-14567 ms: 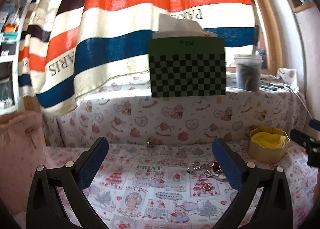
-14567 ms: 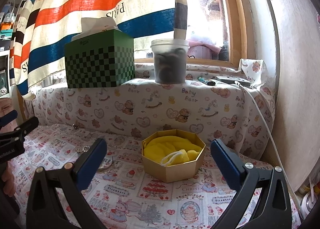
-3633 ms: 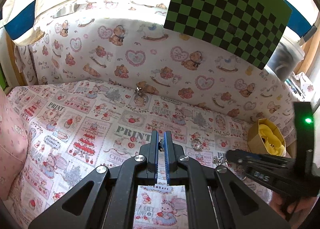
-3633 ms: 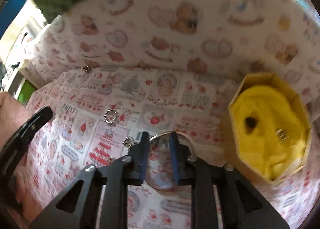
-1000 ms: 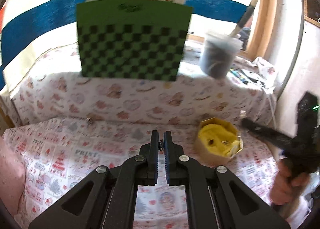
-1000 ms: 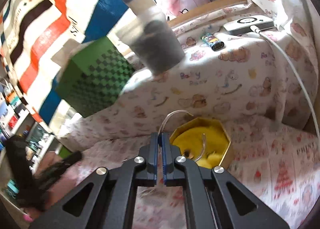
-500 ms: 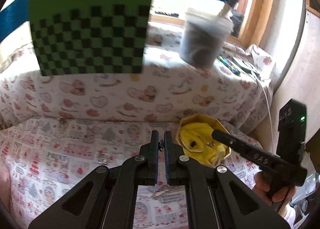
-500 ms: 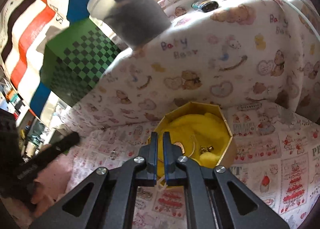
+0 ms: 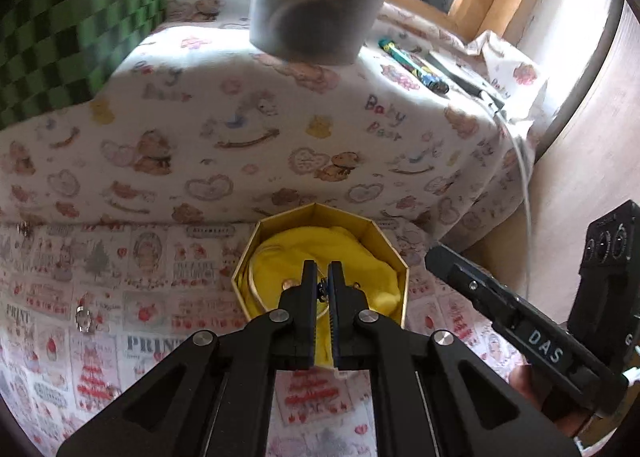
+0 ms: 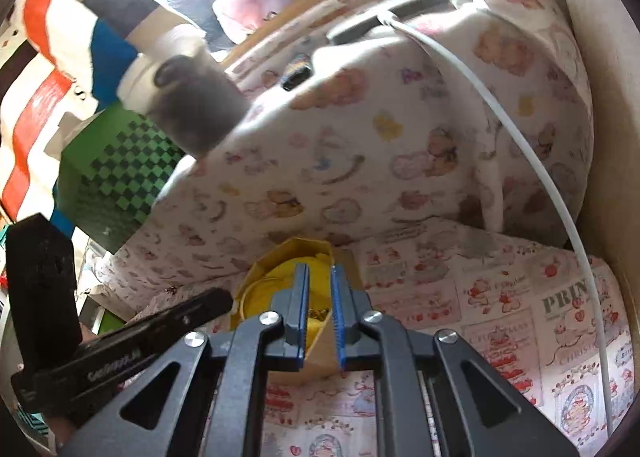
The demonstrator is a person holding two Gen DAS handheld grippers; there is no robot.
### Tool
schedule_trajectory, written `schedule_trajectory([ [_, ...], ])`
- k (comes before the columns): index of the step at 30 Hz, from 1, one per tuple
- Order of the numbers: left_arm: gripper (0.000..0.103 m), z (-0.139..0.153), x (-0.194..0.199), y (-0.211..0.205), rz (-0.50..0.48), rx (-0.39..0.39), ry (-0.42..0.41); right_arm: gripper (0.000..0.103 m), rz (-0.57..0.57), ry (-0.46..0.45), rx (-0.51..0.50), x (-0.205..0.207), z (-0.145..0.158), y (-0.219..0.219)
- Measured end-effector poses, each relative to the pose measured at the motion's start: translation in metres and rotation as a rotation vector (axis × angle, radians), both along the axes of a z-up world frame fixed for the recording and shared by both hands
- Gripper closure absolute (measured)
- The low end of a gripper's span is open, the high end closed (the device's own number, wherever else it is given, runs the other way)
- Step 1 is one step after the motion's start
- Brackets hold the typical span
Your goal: Organize jewelry
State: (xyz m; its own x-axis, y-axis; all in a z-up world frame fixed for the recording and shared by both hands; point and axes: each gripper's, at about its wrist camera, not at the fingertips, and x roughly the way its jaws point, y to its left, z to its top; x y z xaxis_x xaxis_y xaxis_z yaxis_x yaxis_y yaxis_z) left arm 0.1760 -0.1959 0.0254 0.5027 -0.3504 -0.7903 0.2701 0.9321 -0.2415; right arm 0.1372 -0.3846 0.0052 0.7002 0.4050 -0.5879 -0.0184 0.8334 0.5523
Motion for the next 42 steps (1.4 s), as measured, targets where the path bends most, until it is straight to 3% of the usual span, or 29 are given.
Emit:
schedule_trajectory([
  [3, 0.099, -0.004, 0.006, -0.006, -0.012, -0.005, 0.032, 0.092, -0.018, 0.009, -0.036, 0.002, -0.003, 0.002],
  [8, 0.098, -0.014, 0.012, -0.016, -0.019, 0.057, 0.033, 0.091, -0.025, 0.042, -0.023, 0.005, -0.011, 0.000],
  [12, 0.099, -0.026, 0.017, -0.017, -0.085, -0.019, 0.095, 0.086, -0.027, 0.034, -0.024, 0.004, -0.008, -0.001],
  [16, 0.098, -0.022, 0.011, -0.016, -0.051, 0.053, 0.014, 0.085, -0.034, 0.025, -0.029, 0.001, -0.005, 0.001],
  [21, 0.098, 0.002, -0.007, 0.015, 0.004, 0.022, -0.045, 0.082, -0.031, 0.001, -0.042, -0.003, 0.004, 0.004],
  [26, 0.096, 0.038, -0.035, 0.046, 0.056, 0.047, -0.157, 0.075, -0.013, -0.062, -0.156, -0.014, 0.020, 0.024],
  [30, 0.096, 0.053, -0.073, 0.066, 0.063, 0.116, -0.248, 0.063, 0.014, -0.136, -0.204, -0.031, 0.038, 0.044],
  [35, 0.067, 0.067, -0.110, 0.095, 0.133, 0.153, -0.377, 0.059, 0.059, -0.199, -0.281, -0.048, 0.049, 0.075],
  [37, 0.063, 0.069, -0.118, 0.103, 0.147, 0.165, -0.407, 0.056, 0.075, -0.219, -0.296, -0.054, 0.051, 0.084],
  [42, 0.042, 0.067, -0.125, 0.123, 0.197, 0.143, -0.444, 0.049, 0.069, -0.231, -0.334, -0.058, 0.050, 0.092],
])
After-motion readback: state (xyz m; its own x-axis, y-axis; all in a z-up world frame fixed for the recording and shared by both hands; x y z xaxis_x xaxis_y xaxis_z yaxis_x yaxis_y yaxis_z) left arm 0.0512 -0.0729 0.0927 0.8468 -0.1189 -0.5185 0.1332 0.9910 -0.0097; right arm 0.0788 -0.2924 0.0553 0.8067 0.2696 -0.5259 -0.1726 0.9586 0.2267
